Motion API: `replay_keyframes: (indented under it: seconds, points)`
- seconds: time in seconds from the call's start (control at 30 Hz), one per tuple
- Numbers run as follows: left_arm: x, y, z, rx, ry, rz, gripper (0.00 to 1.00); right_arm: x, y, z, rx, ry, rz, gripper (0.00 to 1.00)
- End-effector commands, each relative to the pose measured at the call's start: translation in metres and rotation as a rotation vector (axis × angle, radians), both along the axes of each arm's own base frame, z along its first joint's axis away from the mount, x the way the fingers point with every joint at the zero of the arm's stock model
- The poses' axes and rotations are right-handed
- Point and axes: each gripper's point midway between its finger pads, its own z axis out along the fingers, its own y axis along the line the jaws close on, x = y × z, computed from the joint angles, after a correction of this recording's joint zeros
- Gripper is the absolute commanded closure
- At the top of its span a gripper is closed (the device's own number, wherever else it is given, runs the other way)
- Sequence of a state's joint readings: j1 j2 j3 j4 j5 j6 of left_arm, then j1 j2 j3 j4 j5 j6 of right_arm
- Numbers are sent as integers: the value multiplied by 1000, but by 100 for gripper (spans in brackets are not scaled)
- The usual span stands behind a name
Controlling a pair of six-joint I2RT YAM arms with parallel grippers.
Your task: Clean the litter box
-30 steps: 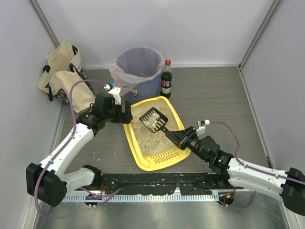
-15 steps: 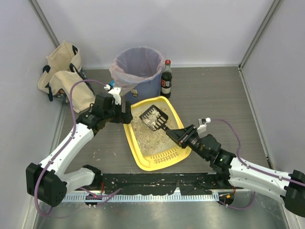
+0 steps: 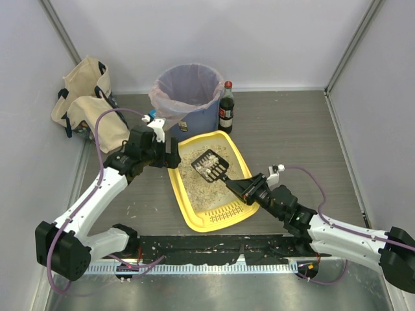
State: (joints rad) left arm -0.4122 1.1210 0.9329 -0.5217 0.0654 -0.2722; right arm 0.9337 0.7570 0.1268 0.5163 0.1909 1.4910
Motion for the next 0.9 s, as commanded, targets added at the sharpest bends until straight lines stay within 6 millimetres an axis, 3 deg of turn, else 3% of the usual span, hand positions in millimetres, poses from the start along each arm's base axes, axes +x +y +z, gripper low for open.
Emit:
replay_keyframes:
  seconds: [0.0, 0.03, 0.13, 0.17, 0.23, 0.3, 0.33, 0.43, 0.57, 0.67, 0.8, 0.87]
  points:
    - [5, -5, 13, -17, -40, -18, 6, 2, 14, 41, -12, -66, 48, 99]
    - [6, -5, 13, -17, -41, -17, 6, 1, 16, 44, 4, -65, 61, 99]
    - [6, -6, 14, -20, -39, -20, 6, 8, -3, 58, 139, -124, -33, 99]
    - [5, -6, 14, -19, -39, -21, 6, 7, 2, 45, 64, -96, -11, 99]
    - [6, -5, 13, -14, -41, -17, 6, 2, 12, 39, 7, -62, 51, 99]
    - [6, -5, 11, -14, -33, -17, 6, 5, 2, 54, 129, -92, 3, 99]
    - [6, -6, 12, -16, -32, -21, 6, 7, -8, 46, 160, -92, -40, 99]
    - [6, -6, 11, -15, -34, -20, 6, 3, 11, 37, -13, -61, 52, 99]
    - [6, -6, 12, -18, -34, -20, 6, 12, -9, 59, 100, -136, -58, 99]
    - [7, -5, 12, -16, -38, -11, 6, 4, 10, 40, 8, -80, 47, 98]
    - [6, -7, 11, -20, -30, -21, 6, 11, -6, 54, 156, -120, -37, 99]
    - [6, -6, 12, -18, -32, -19, 6, 9, 6, 39, 20, -87, 21, 99]
